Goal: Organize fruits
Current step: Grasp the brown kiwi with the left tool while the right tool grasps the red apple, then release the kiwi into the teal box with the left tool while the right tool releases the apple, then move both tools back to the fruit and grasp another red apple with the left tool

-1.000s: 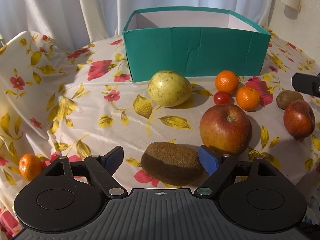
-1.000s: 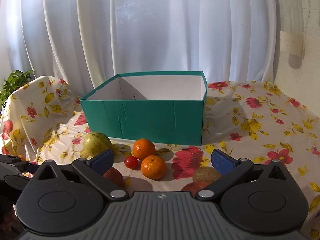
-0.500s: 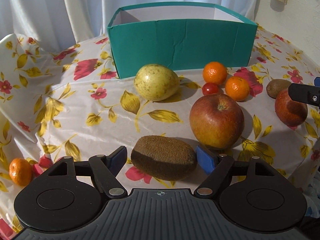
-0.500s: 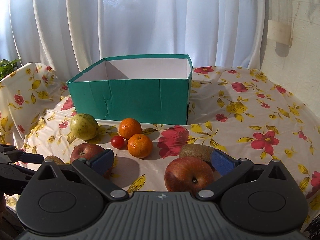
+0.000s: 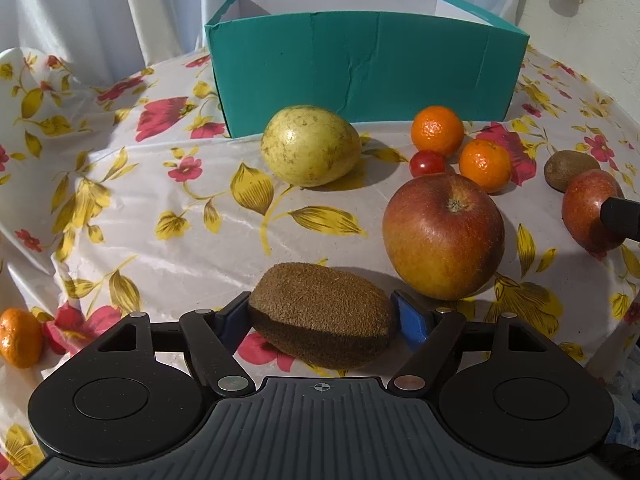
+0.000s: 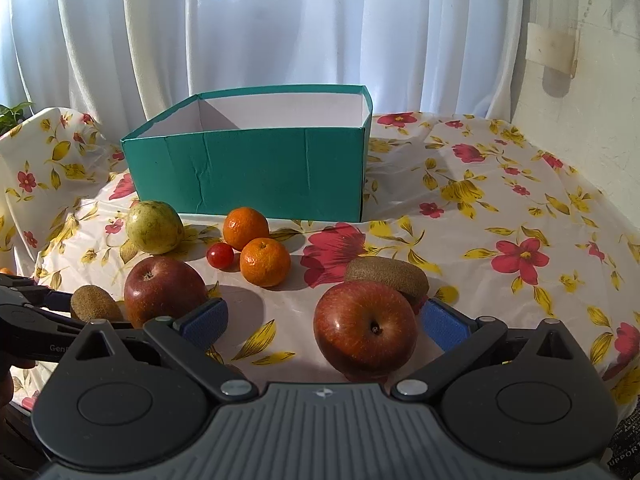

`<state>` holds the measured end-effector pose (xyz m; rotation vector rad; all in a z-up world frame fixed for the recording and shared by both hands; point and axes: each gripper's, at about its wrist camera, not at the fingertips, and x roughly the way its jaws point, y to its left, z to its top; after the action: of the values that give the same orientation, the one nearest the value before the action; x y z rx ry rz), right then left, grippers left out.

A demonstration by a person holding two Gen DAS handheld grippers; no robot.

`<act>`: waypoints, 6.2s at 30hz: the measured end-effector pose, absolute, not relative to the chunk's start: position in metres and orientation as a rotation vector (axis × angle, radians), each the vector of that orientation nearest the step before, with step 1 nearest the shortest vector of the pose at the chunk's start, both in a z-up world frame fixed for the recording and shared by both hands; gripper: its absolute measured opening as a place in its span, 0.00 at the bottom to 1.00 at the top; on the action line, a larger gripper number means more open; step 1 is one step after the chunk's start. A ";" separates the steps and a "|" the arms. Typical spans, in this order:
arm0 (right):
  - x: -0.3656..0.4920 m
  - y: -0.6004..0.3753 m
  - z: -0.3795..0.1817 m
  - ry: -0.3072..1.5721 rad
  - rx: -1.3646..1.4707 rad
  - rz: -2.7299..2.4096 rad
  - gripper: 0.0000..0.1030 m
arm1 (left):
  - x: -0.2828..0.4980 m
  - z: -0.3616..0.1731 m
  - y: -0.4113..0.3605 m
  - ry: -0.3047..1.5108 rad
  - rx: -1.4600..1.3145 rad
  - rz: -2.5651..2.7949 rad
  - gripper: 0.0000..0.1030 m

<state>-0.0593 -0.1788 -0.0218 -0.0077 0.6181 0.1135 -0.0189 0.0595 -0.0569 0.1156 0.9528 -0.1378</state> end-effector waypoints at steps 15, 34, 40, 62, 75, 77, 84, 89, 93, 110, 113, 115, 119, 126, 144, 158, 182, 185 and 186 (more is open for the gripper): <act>-0.051 -0.189 -0.032 0.659 -0.006 0.061 1.00 | -0.022 -0.052 0.059 0.978 0.096 -0.113 0.75; -0.034 -0.187 -0.043 0.661 -0.031 0.048 0.94 | -0.028 -0.037 0.051 0.978 0.112 -0.118 0.75; -0.028 -0.188 -0.048 0.683 -0.027 0.051 0.93 | -0.030 -0.034 0.051 0.975 0.112 -0.113 0.75; -0.018 -0.193 -0.069 0.728 -0.012 0.053 0.67 | -0.030 -0.015 0.051 0.955 0.136 -0.104 0.75; -0.028 -0.200 -0.056 0.693 0.032 0.073 0.67 | -0.010 0.040 0.047 0.823 0.136 -0.086 0.75; -0.029 -0.201 -0.056 0.693 0.036 0.073 0.67 | -0.002 0.050 0.043 0.788 0.152 -0.080 0.75; -0.035 -0.202 -0.057 0.692 0.046 0.075 0.67 | 0.025 0.073 0.031 0.714 0.181 -0.091 0.75; -0.038 -0.204 -0.052 0.681 0.053 0.074 0.67 | 0.046 0.081 0.025 0.698 0.189 -0.091 0.75; -0.039 -0.207 -0.045 0.669 0.061 0.065 0.67 | 0.068 0.079 0.021 0.702 0.199 -0.078 0.75; -0.038 -0.227 -0.028 0.643 0.069 -0.013 0.67 | 0.145 0.057 0.012 0.729 0.170 -0.051 0.75; -0.040 -0.231 -0.022 0.633 0.068 -0.025 0.67 | 0.154 0.050 0.009 0.738 0.178 -0.035 0.75; -0.042 -0.234 -0.017 0.617 0.060 -0.035 0.67 | 0.158 0.046 0.008 0.742 0.181 -0.025 0.75; -0.042 -0.240 -0.012 0.610 0.062 -0.050 0.67 | 0.163 0.040 0.005 0.745 0.179 -0.020 0.75; -0.034 -0.239 -0.007 0.604 0.062 -0.032 0.67 | 0.176 0.025 0.007 0.774 0.178 0.009 0.75; -0.007 -0.217 0.014 0.553 0.015 0.041 0.67 | 0.201 -0.018 0.021 0.922 0.112 0.023 0.75; 0.034 -0.199 0.046 0.465 -0.024 0.095 0.67 | 0.159 0.025 0.030 0.804 0.051 0.027 0.92; 0.154 -0.130 0.016 0.611 -0.069 0.187 0.67 | -0.009 0.027 0.111 0.853 -0.335 0.141 0.97; 0.160 -0.133 0.014 0.646 -0.034 0.194 0.67 | -0.011 0.025 0.115 0.883 -0.342 0.138 0.97; 0.161 -0.133 0.014 0.647 -0.039 0.201 0.68 | -0.013 0.026 0.114 0.885 -0.344 0.130 0.97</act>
<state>0.1606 -0.1328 0.0140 -0.0390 0.6469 0.2014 -0.0127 0.1144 0.0255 -0.3442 0.8850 0.1300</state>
